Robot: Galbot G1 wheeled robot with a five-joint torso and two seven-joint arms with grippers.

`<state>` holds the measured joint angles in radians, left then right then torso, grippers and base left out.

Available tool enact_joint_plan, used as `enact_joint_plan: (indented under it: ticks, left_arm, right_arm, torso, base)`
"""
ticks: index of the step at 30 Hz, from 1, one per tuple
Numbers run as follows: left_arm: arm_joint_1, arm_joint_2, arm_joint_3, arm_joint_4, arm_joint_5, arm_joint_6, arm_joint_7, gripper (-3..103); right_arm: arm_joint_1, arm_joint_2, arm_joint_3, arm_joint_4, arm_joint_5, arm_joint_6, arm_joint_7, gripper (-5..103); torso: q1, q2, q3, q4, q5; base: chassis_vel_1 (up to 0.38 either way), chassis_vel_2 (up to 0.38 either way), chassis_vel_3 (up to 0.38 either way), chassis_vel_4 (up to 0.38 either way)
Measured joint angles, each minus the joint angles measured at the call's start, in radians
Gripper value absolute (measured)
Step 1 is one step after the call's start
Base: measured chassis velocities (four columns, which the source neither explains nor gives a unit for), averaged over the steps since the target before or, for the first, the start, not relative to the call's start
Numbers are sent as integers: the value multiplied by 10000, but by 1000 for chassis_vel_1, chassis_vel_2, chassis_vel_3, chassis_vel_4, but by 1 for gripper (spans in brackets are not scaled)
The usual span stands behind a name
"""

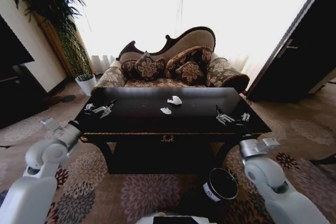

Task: Move to the front of the table and place the trash on the table into the trash bin.

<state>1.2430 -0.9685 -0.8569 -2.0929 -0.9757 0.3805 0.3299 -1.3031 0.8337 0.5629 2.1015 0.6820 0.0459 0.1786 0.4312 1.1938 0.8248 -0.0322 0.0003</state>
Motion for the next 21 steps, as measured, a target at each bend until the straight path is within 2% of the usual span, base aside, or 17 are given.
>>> enact_joint_plan:
  ticks: [4,5,7,8,13,14,17,18,21]
  left_arm:
    - [113,88,-87,-27,17,0,14,100]
    - [113,88,-87,-27,17,0,14,100]
    - [154,157,-122,0,17,2,18,100]
    - [163,165,-128,6,17,5,18,100]
    - [149,166,-135,58,57,34,12,100]
    - [149,166,-135,58,57,34,12,100]
    - [149,56,-84,65,155,46,9,100]
    - [149,56,-84,65,155,46,9,100]
    - [190,-16,2,63,301,53,12,100]
  right_arm:
    - [1347,-831,-926,-942,919,265,-216,100]
    - [1347,-831,-926,-942,919,265,-216,100]
    - [2102,-1042,-1551,-1238,1702,246,-288,100]
    - [2277,-1071,-1700,-1289,1795,197,-283,100]
    - [3754,-1377,-3010,-1714,2302,-356,107,100]
    - [3754,-1377,-3010,-1714,2302,-356,107,100]
    - [5129,-1625,-4095,-1988,2516,-769,311,100]
    - [5129,-1625,-4095,-1988,2516,-769,311,100]
    - [6640,-2033,-5569,-2168,2666,-1187,343,100]
  torso:
    - [2,0,0,1,-4]
    - [2,0,0,1,-4]
    - [1,0,0,-2,-4]
    - [1,0,-1,-2,-5]
    - [1,0,-1,-2,-3]
    - [1,0,-1,-2,-3]
    - [1,0,0,0,-6]
    - [1,0,0,0,-6]
    - [1,1,-1,1,-13]
  base:
    - [0,0,0,0]
    - [0,0,0,0]
    - [0,0,0,0]
    - [0,0,0,0]
    - [0,0,0,0]
    - [0,0,0,0]
    - [0,0,0,0]
    - [0,0,0,0]
    - [0,0,0,0]
